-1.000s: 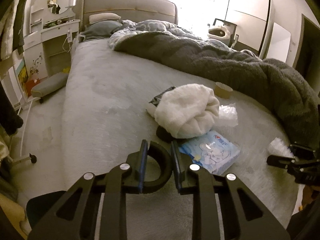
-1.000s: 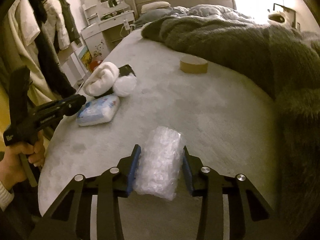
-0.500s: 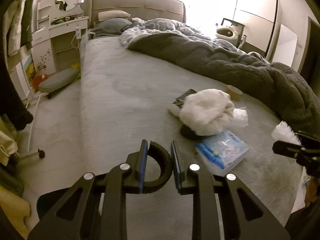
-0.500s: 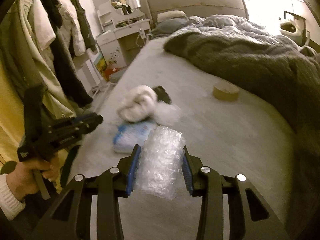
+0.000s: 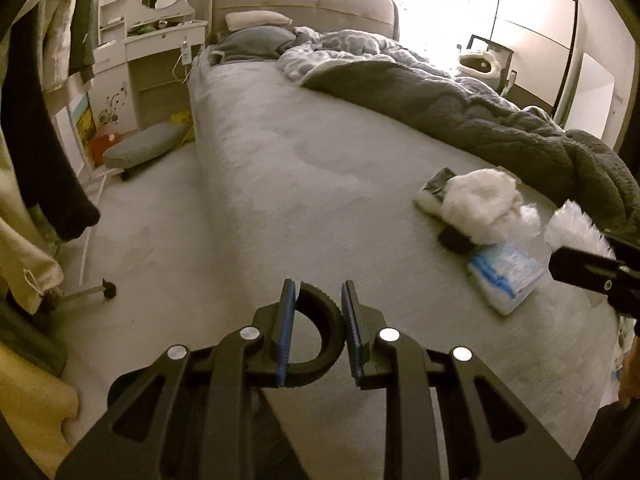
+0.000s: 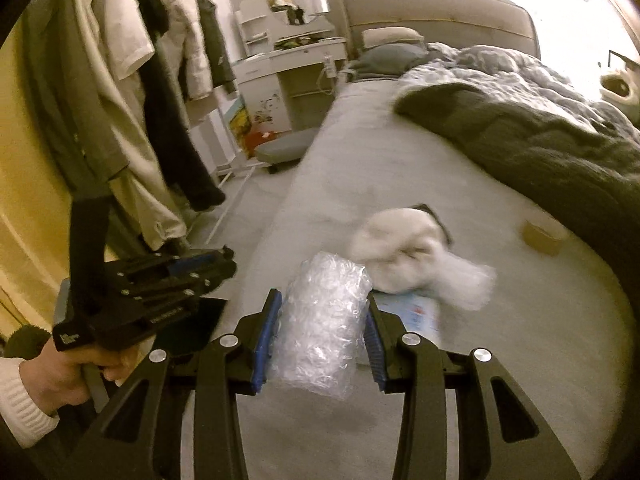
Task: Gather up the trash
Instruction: 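Carry both items to the bin and drop the black piece from the left tool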
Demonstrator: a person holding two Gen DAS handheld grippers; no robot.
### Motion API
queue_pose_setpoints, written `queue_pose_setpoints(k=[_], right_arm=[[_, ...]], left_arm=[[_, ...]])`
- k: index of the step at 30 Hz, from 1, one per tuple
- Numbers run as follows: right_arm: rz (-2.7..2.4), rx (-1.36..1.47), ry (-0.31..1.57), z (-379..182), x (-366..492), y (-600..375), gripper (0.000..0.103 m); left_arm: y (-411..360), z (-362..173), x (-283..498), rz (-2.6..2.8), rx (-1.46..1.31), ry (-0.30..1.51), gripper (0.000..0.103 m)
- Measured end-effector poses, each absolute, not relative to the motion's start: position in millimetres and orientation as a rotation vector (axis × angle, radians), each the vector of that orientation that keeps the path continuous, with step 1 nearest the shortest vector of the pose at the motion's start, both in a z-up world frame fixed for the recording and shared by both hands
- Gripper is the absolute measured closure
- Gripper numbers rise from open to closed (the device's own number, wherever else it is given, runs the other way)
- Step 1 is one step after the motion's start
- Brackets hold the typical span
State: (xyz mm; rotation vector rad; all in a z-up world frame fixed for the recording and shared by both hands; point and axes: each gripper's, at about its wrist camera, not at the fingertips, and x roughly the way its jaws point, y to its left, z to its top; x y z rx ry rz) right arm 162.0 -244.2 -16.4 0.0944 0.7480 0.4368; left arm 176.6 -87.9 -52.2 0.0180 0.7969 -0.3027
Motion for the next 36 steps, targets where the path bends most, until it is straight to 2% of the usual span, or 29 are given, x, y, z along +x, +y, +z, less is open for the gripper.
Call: queue_pose_setpoints(k=[18,36], right_arm=[[0.598,0.039,0.781,-16.0,184.3,-132.1,0.063],[0.676,0.029,0.84,-26.3,200.4,-64.4,0.063]], left_arm=[[1.2,-110.8,171.4,-0.192,-0.027,0.961,0.078],[58.1,-180.7,160.6,-0.134,-0.069,1.222,0.078]])
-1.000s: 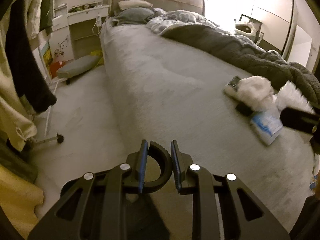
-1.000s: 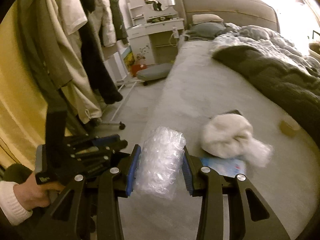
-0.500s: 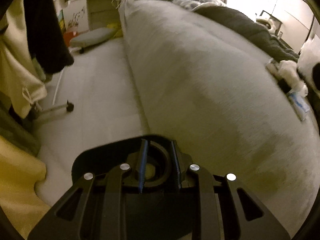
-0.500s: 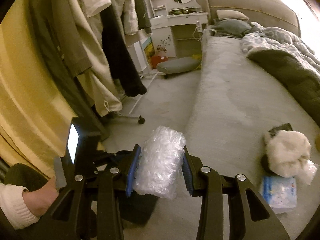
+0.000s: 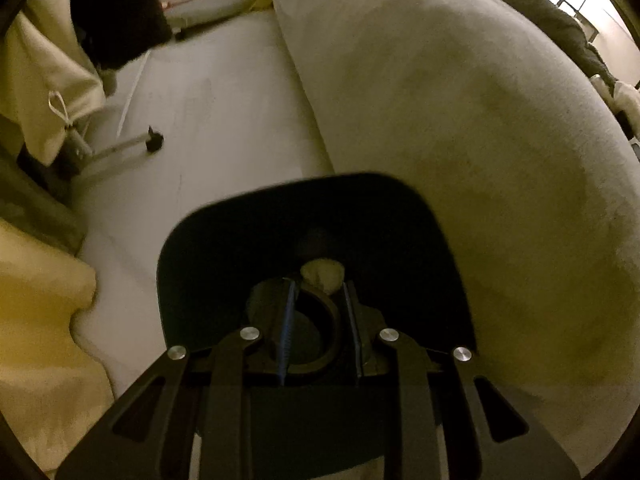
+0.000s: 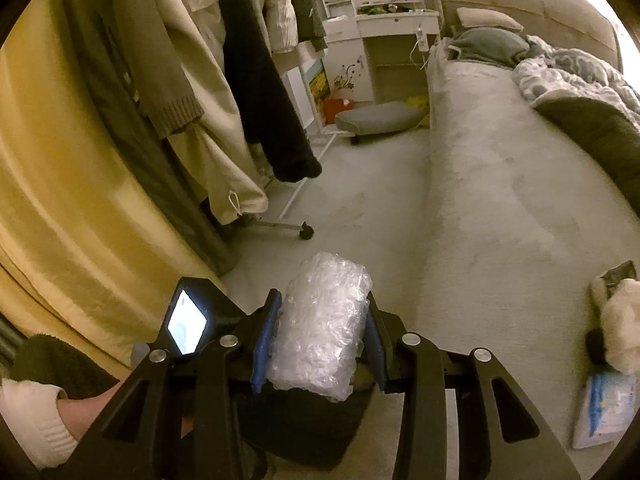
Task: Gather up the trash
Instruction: 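Carry both items to the bin and drop the black piece from the left tool, then lower the bubble wrap into the bin with the right tool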
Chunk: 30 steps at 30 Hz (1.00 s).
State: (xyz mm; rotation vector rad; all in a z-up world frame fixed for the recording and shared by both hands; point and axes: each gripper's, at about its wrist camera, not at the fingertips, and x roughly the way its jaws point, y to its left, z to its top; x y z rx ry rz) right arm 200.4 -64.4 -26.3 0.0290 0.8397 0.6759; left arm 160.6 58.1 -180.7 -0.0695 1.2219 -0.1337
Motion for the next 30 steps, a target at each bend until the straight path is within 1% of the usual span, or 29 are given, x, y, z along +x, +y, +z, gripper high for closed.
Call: queue_pose_setpoints(k=[9,10,12,13,15,17,20,26,30], right_arm=[[0.695,0.047,0.918,-49.9,212.1,-39.5,0.063],[0.695,0.044,0.928,-53.2,213.3,-36.5,0.063],[0.691,0.039,0.943,-58.6,215.6,-31.5,0.063],[0.691,0.038,0.953,-61.7,217.2,-28.3,0.063],[0.69,0.038,0.974,-68.1,220.1,-22.1,0.063],[0.69,0.039,0.995,-75.0,222.2,-16.5,0.063],[0.69,0.029,1.023,-86.1,224.8,-6.7,0.063],[0.678,-0.011,1.072,-107.7,229.3,11.9,0.063],[0.679,-0.03,1.112,-125.5,231.6,23.5,0.063]], left_arm=[[64.8,-201.4,145.5,-0.148,-0.07,1.311,0.077],[66.5,-201.1,144.2,-0.149,-0.072,1.315,0.075],[68.6,-196.3,141.6,-0.149,-0.067,1.306,0.065],[70.7,-192.6,140.2,-0.146,-0.061,1.297,0.062],[75.4,-186.5,137.8,-0.15,-0.072,1.277,0.048],[81.0,-179.4,133.9,-0.149,-0.078,1.252,0.042],[87.3,-172.9,130.6,-0.144,-0.076,1.234,0.037],[104.5,-147.9,124.1,-0.128,-0.11,1.157,0.037],[117.8,-129.7,120.1,-0.113,-0.136,1.1,0.034]])
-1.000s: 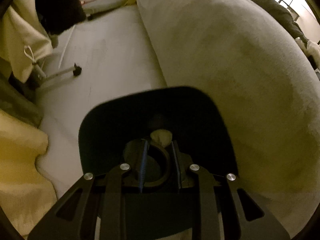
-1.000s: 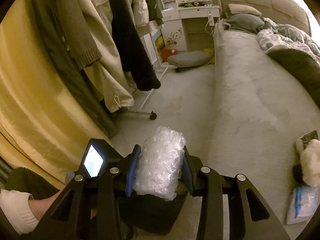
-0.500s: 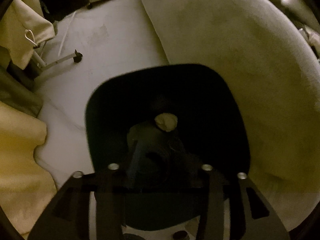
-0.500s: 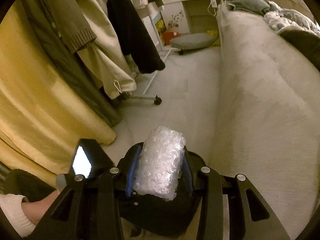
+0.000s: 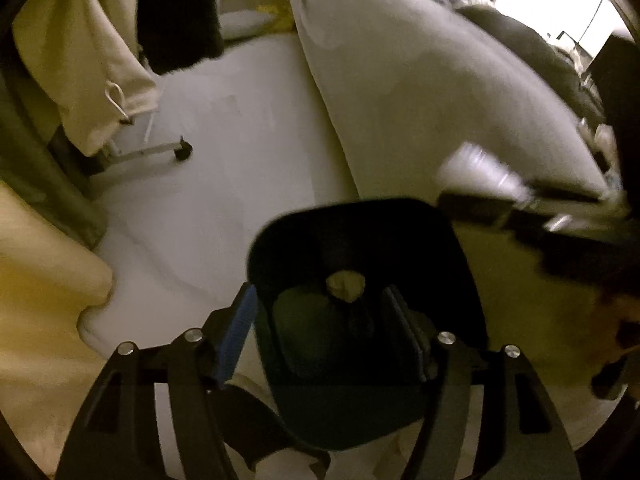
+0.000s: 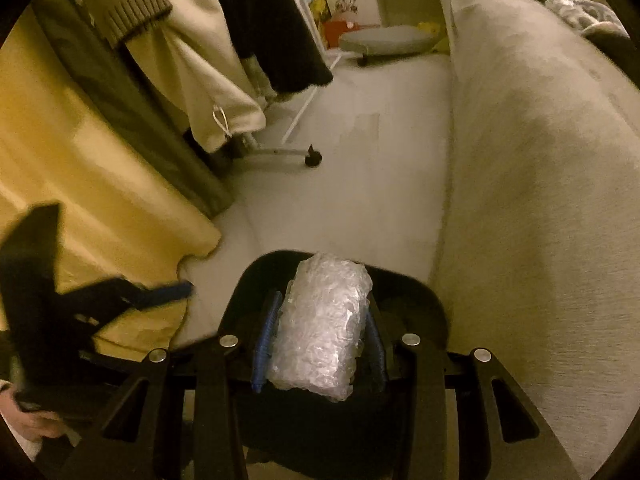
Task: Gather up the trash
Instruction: 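Lower the bubble wrap into the bin with the right tool, then move both open tools back over the bed toward the remaining trash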
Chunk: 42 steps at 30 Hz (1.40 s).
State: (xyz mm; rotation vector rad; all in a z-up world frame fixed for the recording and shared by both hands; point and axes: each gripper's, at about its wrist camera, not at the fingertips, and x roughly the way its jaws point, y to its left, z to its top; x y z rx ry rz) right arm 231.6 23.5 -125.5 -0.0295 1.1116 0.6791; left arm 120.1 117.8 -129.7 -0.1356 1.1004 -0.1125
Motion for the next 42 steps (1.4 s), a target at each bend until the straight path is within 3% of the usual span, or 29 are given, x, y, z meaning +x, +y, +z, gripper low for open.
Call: queue_pose_setpoints(k=[7,18,25,28,34,42], right_arm=[[0.677,-0.08,1.177,-155.2,229.5,42.8,0.063],[0.672,-0.158,1.275,-193.1,222.3,59.2,0.062],[0.673,-0.203,1.319,-208.1,214.4,65.9,0.06],[0.683,-0.219,1.336,-211.3,210.8,68.5,0.055],[0.689,-0.244,1.373,-222.3,207.6,72.3,0.034],[0.716,-0.211,1.324,-199.0,210.3,75.8,0.026]], left_arm=[[138.3,-102.2,114.6,-0.089,-0.161,1.007,0.034],[153.0,-67.6,110.0,-0.093,-0.156,0.889,0.051],[143.3,-48.5,106.0,-0.133,-0.113,0.832,0.052],[143.1,-40.5,106.4,-0.147,-0.128,0.814,0.052],[142.5,-26.6,103.5,-0.146,-0.144,0.781,0.051],[140.6,-2.4,103.2,-0.129,-0.142,0.723,0.048]])
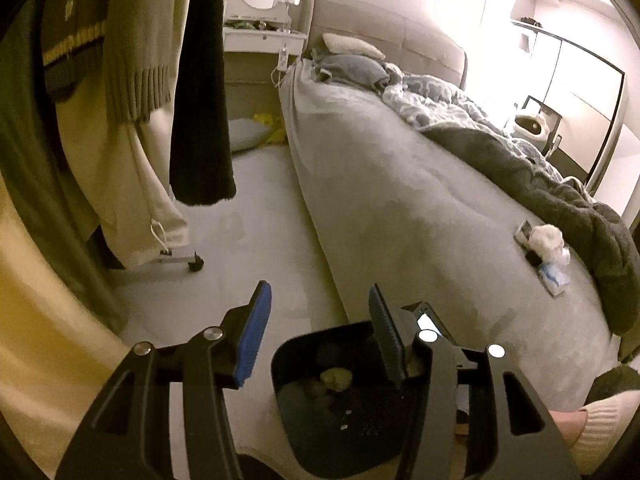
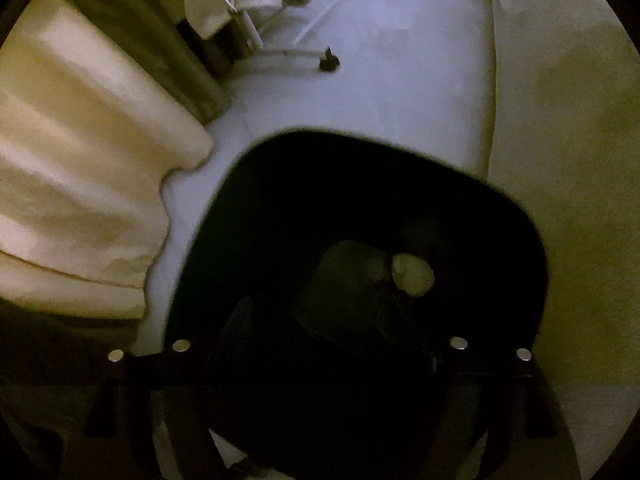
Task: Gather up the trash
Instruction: 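Move both open tools back over the bed toward the remaining trash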
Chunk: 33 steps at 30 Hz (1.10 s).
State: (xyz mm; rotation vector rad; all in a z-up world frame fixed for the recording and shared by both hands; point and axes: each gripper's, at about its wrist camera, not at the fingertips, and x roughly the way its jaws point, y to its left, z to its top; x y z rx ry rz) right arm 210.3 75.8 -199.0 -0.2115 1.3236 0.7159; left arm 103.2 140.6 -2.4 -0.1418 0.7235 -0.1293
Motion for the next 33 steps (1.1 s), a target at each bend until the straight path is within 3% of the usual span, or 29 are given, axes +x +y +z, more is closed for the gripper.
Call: queue_pose_setpoints(k=[8,21,27,33], right_arm=[[0.756,-0.167,1.179,-143.8,212.5,69.3,0.02],[0.71,-0.103,0.951,-57.1,211.6,-7.0,0.018],[0.632,-0.109,0.844,-24.6,214.0,-60.3,0.017],[0.546,-0.067,0.753,0.6,221.2,-118.4,0.015]], left_arm=[[129.1,21.5,107.4,-0.119,-0.151,0.678,0.045],[79.2,48.1,124.6,-0.17,-0.121,0.627,0.038],[41.2,57.0,131.4,-0.232,-0.069,0.607,0.027],[5.5,61.4,141.7,-0.293,-0.051,0.602,0.022]])
